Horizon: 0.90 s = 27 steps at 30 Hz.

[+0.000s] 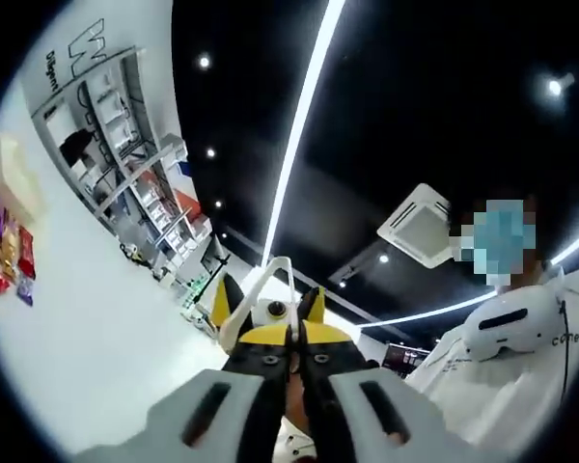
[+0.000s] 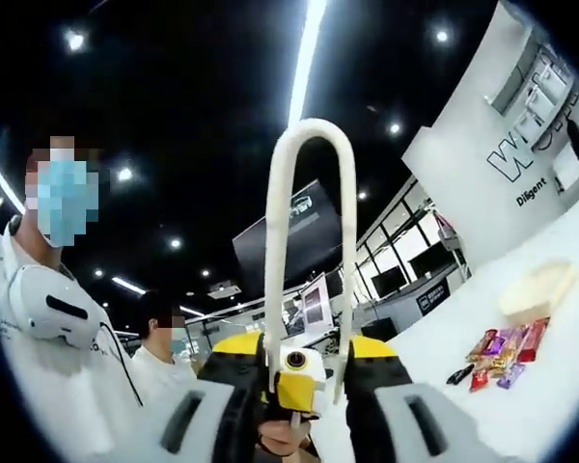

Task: Place the target food into the container with the food tongs after gripping and lifting it, then release it inside without dropping or visibly crushing the food.

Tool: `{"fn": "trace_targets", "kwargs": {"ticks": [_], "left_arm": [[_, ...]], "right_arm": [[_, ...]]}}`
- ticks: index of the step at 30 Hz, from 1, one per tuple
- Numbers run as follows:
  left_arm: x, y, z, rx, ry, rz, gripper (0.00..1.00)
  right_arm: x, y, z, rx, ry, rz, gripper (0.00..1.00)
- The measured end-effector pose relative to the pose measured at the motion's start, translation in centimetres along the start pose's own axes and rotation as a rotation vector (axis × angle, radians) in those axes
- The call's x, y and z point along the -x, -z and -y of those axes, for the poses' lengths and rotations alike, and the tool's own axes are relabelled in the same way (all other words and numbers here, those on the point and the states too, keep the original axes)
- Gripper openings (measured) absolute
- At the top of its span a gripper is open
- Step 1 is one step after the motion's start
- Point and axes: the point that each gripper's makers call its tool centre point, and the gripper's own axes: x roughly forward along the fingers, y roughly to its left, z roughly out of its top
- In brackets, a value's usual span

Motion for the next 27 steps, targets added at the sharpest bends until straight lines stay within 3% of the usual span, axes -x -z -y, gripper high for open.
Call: {"fn": "trace_targets", "kwargs": {"ticks": [3,7,13,27], "left_arm": [[-0.1,0.0,0.1,-0.015,0.003,0.006,0.02],[0.1,0.0,-0.5,0.029,-0.012,0.022,0.02],[-0.1,-0.2,-0.5,-0.038,-0.027,0.035,0.03],[0.6,-0.2,-2.1,-0.123,-0.114,-0.032,0.05]], "right_arm": [[0.0,-0.2,0.3,0.000,0.003,-0.003,0.24],[0.0,0.0,0.8,-0.026,0.021,-0.018,0.21],[0.1,-0.3,1.0,-0.055,0.018,0.000,0.19],[1.2,-0.5,2.1,-0.017,0.063,-0.013,0.19]]}}
